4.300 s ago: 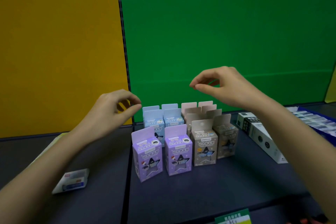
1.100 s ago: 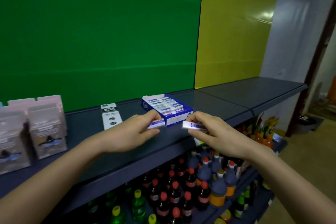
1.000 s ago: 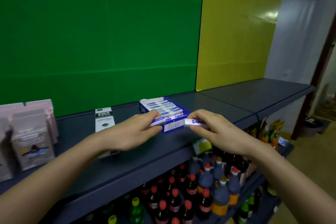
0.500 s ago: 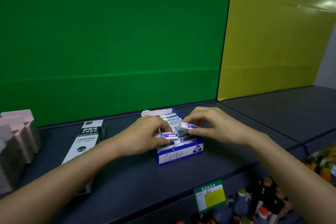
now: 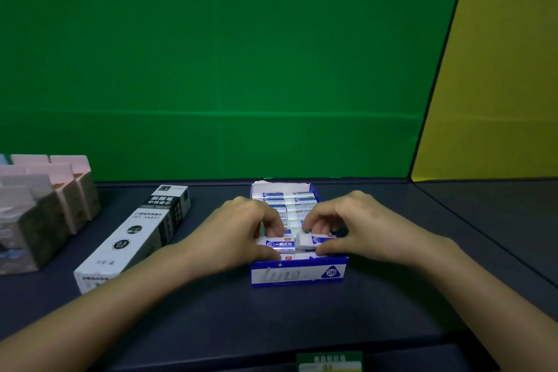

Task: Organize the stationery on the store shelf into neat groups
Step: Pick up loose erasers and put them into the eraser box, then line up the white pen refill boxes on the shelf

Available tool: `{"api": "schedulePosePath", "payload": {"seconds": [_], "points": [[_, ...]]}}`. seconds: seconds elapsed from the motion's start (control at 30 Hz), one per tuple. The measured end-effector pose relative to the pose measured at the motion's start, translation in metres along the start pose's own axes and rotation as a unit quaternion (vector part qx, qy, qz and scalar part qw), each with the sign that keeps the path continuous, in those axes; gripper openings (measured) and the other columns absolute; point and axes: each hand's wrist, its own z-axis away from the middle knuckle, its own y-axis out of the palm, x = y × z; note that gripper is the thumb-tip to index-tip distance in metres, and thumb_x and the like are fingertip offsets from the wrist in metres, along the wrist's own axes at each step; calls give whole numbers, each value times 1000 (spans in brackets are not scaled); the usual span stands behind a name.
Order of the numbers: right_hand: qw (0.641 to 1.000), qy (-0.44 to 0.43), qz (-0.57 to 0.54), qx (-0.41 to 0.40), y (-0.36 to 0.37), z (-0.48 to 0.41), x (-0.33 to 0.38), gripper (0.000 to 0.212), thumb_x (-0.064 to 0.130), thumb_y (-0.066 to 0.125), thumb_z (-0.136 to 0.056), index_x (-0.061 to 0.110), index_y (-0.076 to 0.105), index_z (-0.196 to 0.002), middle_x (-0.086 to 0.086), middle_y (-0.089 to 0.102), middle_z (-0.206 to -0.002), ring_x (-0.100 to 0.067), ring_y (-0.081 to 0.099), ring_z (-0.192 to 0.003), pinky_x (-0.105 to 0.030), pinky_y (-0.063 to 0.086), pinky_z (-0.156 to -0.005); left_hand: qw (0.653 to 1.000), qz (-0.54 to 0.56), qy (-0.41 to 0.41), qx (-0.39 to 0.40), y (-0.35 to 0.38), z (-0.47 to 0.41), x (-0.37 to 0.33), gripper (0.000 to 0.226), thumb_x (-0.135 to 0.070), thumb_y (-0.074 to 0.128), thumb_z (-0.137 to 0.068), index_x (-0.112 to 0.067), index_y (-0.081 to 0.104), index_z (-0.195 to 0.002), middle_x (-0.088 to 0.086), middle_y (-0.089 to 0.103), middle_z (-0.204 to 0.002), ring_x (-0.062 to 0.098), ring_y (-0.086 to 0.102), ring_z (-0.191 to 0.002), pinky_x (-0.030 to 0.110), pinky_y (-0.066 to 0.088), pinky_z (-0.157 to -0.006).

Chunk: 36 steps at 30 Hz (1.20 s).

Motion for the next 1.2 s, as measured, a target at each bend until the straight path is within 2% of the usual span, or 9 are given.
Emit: {"api": "schedulePosePath", "payload": {"seconds": [0.2,0.3,0.43,0.67,0.77,0.87,1.0,1.1,1.2], "points": [[997,-37,61,-3,2,-2,0,25,32,74,-76,27,66,-99,14,65,-95,-3,59,-84,-26,52,-81,1000,0,-28,-1,-2,6,-1,19,-37,74,-71,-28,69,-87,-21,54,-76,9,56,-73,32,49,-72],[996,-49,75,-2,2,-1,0,24,37,70,-78,30,65,-101,16,64,-100,-1,55,-87,-27,49,-81,999,6,-40,-6,-1,6,-3,16,-33,74,-72,-26,71,-86,-13,65,-86,10,58,-73,35,50,-72],[996,-55,66,-20,7,0,-4,23,40,65,-82,31,68,-102,18,62,-99,1,49,-82,-22,42,-74,998,17,-52,-7,1,7,-4,17,-34,74,-72,-24,73,-87,-7,68,-91,11,61,-76,37,50,-73],[994,-64,88,-20,5,5,0,25,46,50,-89,29,69,-92,16,55,-92,-4,49,-82,-24,34,-64,997,41,-62,-27,2,13,-11,19,-38,63,-82,-23,73,-86,-8,68,-90,7,61,-82,35,51,-78],[991,-63,109,-34,3,6,2,26,44,45,-91,30,67,-97,16,58,-100,-6,52,-94,-28,41,-72,996,2,-57,-64,2,20,-15,20,-34,57,-86,-22,71,-95,-8,68,-96,4,56,-91,29,47,-85],[991,-66,78,-87,0,7,14,26,40,45,-92,33,64,-109,18,59,-106,-7,55,-100,-32,48,-84,989,-37,-72,-122,-3,36,-19,30,-39,47,-87,-22,68,-101,-8,66,-98,6,55,-92,28,46,-84],[987,-100,13,-125,-1,-1,47,22,29,48,-93,31,66,-105,19,59,-92,-4,57,-88,-29,47,-85,973,-69,-118,-187,-19,77,-10,38,-43,37,-84,-24,65,-100,-7,66,-96,11,61,-88,35,51,-76],[981,-114,-29,-153,5,-15,77,22,25,49,-92,28,69,-102,13,67,-94,-9,60,-87,-30,47,-84,955,-86,-166,-229,-32,117,6,36,-43,35,-84,-26,63,-98,-8,66,-92,16,63,-82,39,52,-66],[977,-101,-71,-176,18,-35,108,22,25,50,-91,24,68,-103,7,71,-95,-14,62,-89,-30,46,-83,939,-115,-209,-249,-43,157,23,36,-43,35,-83,-25,63,-95,-7,69,-92,16,65,-83,37,53,-65]]}}
